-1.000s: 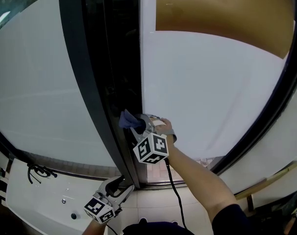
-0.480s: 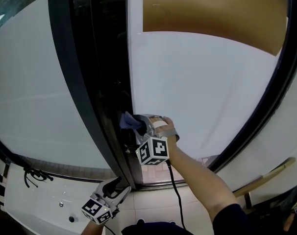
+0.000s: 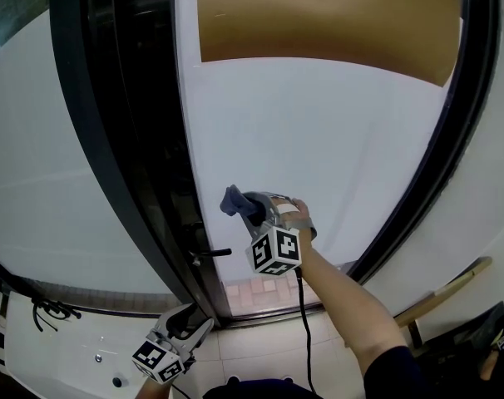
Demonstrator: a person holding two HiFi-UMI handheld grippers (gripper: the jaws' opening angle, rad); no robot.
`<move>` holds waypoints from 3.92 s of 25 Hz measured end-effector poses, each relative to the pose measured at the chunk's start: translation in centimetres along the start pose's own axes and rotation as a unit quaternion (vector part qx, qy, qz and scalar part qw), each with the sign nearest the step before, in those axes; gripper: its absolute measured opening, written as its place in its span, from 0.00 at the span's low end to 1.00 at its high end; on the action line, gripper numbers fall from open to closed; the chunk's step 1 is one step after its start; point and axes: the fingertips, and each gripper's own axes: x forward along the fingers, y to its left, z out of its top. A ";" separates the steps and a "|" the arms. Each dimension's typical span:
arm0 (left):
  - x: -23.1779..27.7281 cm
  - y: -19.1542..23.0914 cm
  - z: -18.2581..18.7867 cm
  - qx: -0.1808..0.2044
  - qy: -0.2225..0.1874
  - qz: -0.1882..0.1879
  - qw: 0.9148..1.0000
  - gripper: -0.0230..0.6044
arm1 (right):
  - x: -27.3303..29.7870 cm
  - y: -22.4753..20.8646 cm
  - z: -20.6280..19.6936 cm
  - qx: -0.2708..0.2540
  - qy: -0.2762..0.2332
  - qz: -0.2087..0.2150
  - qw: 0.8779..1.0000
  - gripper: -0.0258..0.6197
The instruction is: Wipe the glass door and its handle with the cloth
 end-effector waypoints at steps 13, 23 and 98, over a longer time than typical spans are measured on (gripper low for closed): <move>2.3 -0.9 0.4 0.008 0.003 -0.009 1.000 0.33 | -5.9 -5.3 -11.0 0.066 0.066 -0.040 0.995 0.16; 3.2 -1.2 0.5 0.012 0.007 -0.003 1.000 0.33 | -12.3 -11.3 -22.2 0.115 0.142 -0.096 0.978 0.16; -13.0 6.6 -3.8 -0.029 0.039 0.143 0.989 0.33 | 8.9 29.7 -1.2 0.197 0.031 0.222 0.955 0.16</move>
